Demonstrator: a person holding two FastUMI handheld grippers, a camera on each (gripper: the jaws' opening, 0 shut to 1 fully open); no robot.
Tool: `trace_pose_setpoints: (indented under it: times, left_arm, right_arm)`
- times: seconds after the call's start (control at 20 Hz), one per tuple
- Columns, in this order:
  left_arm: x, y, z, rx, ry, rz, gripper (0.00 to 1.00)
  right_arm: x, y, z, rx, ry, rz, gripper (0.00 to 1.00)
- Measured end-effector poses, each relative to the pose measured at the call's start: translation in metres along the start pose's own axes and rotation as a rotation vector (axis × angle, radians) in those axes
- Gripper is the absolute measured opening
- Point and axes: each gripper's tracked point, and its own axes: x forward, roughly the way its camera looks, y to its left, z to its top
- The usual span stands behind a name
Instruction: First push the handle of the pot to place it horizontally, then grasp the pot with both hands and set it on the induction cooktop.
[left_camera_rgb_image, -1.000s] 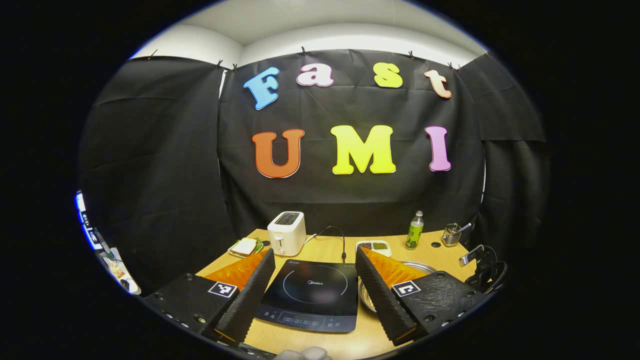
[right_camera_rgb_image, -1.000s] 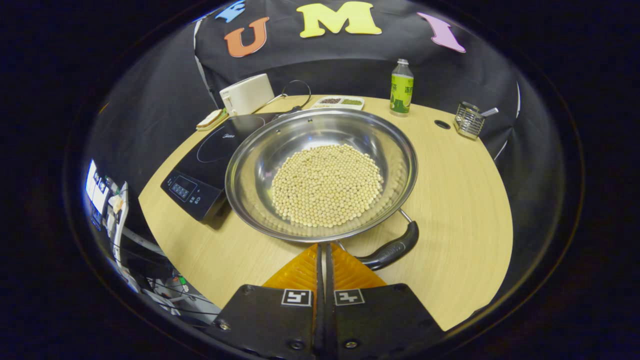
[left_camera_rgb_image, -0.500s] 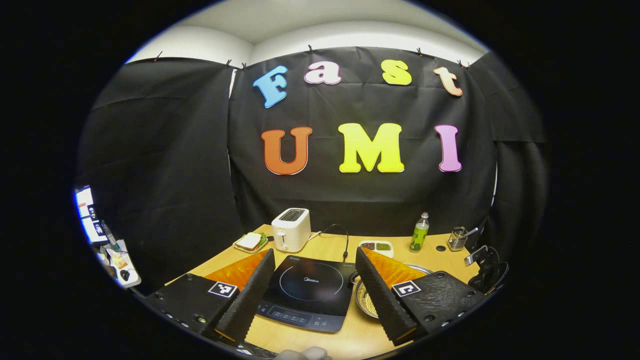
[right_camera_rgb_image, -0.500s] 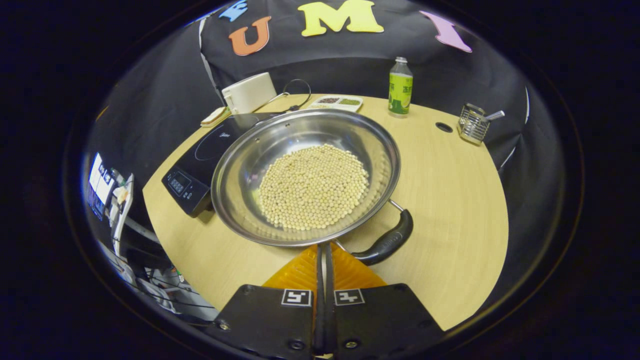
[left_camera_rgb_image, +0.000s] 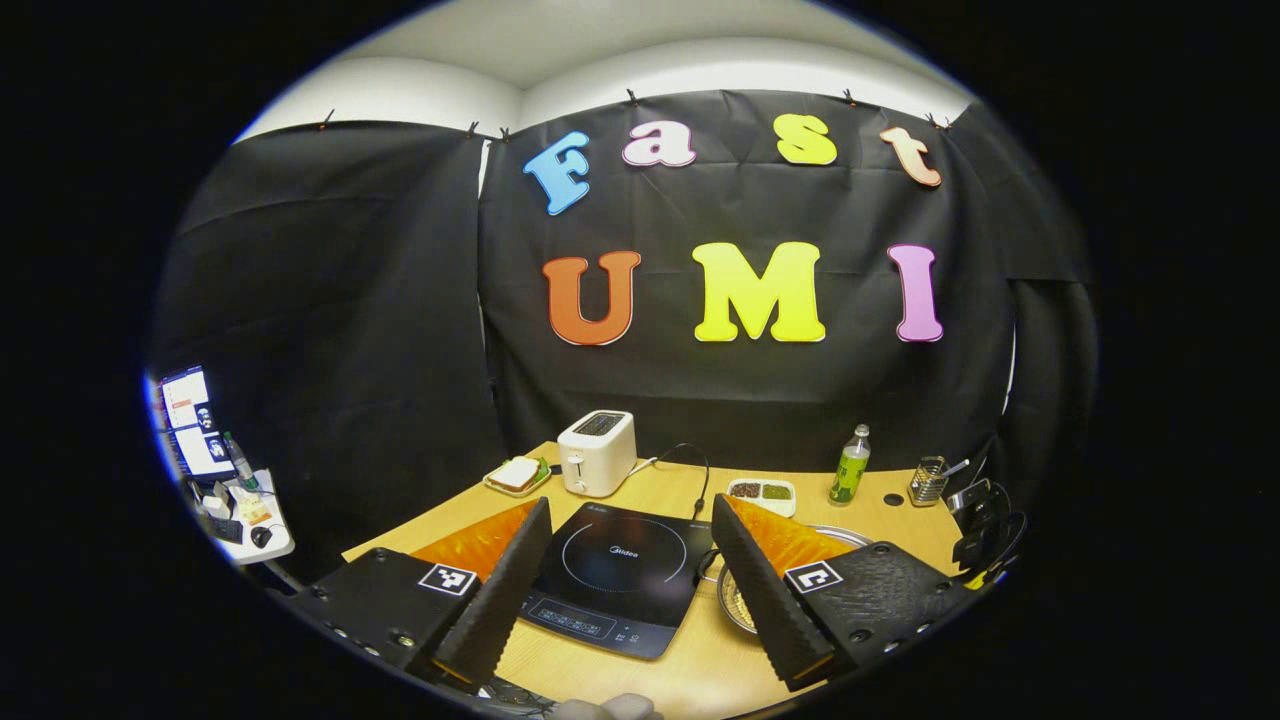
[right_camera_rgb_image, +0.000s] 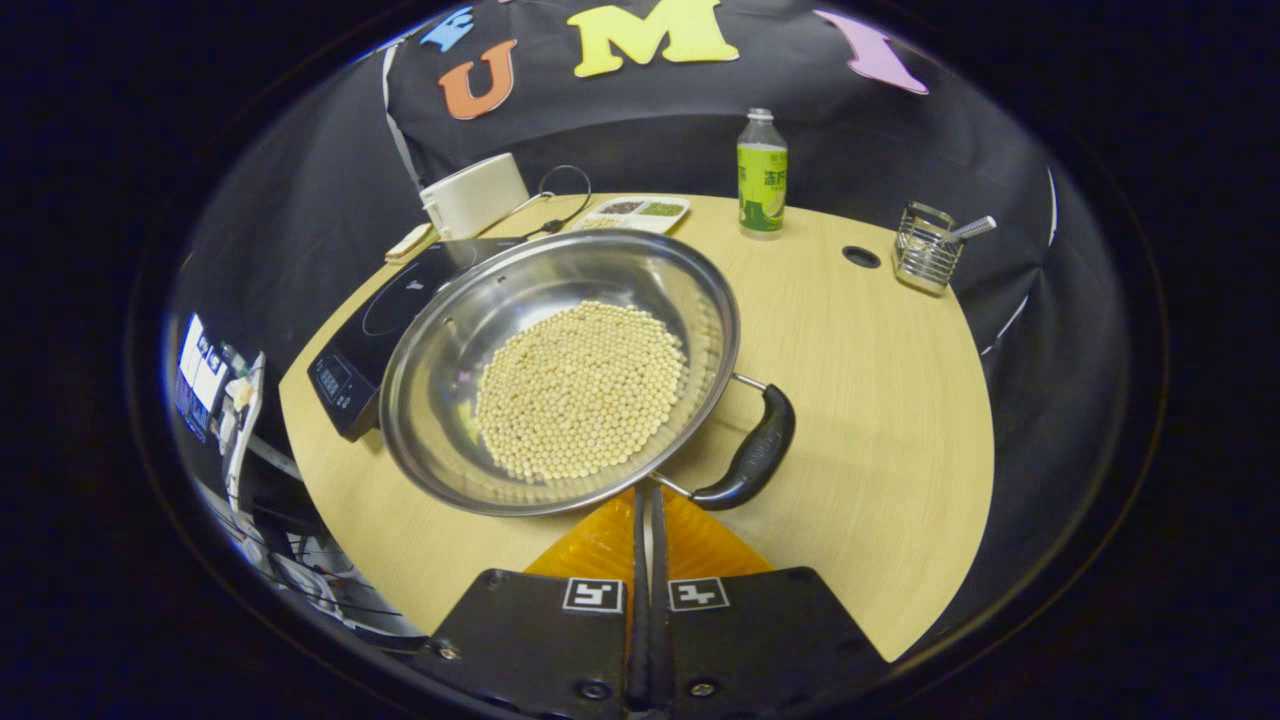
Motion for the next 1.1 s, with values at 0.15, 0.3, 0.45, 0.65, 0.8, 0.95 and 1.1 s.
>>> trace_pose_setpoints:
  times: [0.15,0.3,0.45,0.65,0.8,0.95,1.1]
  left_arm:
    - [0.006,-0.005,-0.001,0.001,0.005,0.007,0.96]
    - [0.011,-0.007,0.001,0.002,0.002,0.01,0.96]
    - [0.016,-0.01,0.0,-0.001,0.001,0.007,0.96]
    - [0.019,-0.009,0.0,-0.003,-0.005,-0.002,0.96]
    - [0.02,-0.007,-0.001,0.001,-0.006,-0.018,0.96]
    - [0.023,-0.004,-0.001,0.01,-0.008,-0.045,0.96]
    - [0.027,-0.003,-0.004,0.009,-0.007,-0.09,0.96]
  right_arm:
    - [0.003,-0.013,0.006,-0.009,-0.005,-0.01,0.0]
    - [0.006,-0.021,0.012,-0.016,-0.007,-0.02,0.04]
    - [0.008,-0.028,0.015,-0.038,-0.01,-0.032,0.04]
    - [0.009,-0.035,0.019,-0.05,-0.014,-0.055,0.04]
    - [0.004,-0.037,0.02,-0.04,-0.021,-0.083,0.04]
    - [-0.01,-0.041,0.025,-0.041,-0.053,-0.151,0.04]
    - [-0.029,-0.038,0.03,-0.048,-0.092,-0.218,0.04]
